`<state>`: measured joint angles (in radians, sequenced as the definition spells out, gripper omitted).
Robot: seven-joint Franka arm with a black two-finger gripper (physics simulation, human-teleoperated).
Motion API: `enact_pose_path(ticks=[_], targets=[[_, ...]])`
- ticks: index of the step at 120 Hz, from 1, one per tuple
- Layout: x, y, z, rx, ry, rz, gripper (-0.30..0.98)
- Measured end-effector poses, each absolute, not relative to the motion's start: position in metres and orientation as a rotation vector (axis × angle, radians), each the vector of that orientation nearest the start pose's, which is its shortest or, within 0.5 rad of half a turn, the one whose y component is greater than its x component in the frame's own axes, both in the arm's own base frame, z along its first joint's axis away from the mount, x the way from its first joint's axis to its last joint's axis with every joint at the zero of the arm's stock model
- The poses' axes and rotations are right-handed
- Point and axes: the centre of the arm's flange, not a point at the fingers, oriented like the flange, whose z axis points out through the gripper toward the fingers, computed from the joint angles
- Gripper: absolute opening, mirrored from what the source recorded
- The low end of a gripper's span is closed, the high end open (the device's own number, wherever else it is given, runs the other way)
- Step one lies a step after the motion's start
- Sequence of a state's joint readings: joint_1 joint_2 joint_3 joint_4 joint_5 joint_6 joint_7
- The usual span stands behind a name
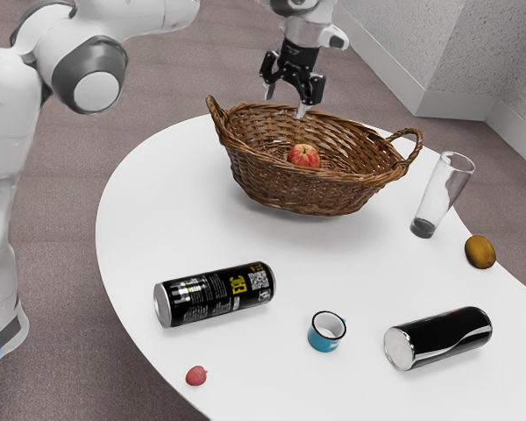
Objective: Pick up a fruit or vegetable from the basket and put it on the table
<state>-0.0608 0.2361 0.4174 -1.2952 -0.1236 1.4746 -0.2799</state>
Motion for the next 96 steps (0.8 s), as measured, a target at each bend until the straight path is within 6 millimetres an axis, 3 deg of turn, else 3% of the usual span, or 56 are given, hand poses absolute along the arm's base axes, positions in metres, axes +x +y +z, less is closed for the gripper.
enact_pose_path(ticks=[22,30,47,63,96], targets=[[0.589,0.168,0.588,-3.004,-1.043,0.078,0.69],[0.591,0.166,0.586,-3.0,-1.06,0.062,0.69],[0.603,0.138,0.585,-3.022,-1.024,0.029,0.69],[0.62,0.131,0.586,-3.013,-1.015,-0.029,0.69],[0.641,0.126,0.561,-3.0,-1.002,-0.019,0.69]])
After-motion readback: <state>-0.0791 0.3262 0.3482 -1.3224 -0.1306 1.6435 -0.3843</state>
